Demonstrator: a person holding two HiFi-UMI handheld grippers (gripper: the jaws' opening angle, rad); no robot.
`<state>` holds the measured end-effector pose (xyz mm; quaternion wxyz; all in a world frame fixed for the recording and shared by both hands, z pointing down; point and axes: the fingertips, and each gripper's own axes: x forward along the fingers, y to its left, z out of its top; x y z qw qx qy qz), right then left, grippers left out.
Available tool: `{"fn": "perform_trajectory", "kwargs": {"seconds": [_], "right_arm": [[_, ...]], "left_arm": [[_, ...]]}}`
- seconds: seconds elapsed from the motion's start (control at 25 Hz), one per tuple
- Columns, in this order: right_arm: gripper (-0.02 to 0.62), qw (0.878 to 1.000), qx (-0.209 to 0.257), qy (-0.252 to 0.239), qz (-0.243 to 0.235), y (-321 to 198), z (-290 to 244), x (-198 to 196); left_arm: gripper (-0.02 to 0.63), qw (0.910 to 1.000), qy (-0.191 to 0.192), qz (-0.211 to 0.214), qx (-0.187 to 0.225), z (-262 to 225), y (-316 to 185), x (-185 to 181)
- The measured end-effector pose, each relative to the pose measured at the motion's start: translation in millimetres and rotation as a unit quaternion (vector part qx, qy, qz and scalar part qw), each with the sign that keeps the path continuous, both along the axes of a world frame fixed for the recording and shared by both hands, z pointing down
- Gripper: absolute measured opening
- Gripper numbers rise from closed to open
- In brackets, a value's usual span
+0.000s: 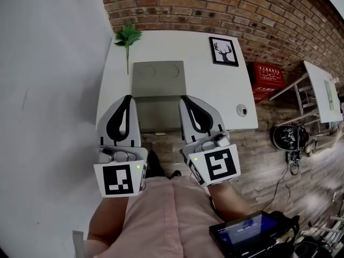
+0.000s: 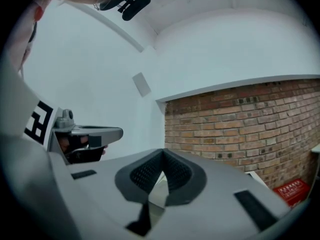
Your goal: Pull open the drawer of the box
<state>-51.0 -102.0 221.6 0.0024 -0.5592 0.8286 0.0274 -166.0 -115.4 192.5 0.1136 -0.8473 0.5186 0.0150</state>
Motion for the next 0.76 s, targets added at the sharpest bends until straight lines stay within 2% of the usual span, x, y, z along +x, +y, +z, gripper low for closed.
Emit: {"fn": "perform_trajectory", "kwargs": {"seconds": [0.76], "right_arm": [[0.003,1.000,0.001,-0.001,0.016,-9.7,7.0,7.4]], "left_arm": [[0.008,0.9993,-0.007,0.003,-0.038,22.6,-12.0,6.0]]}}
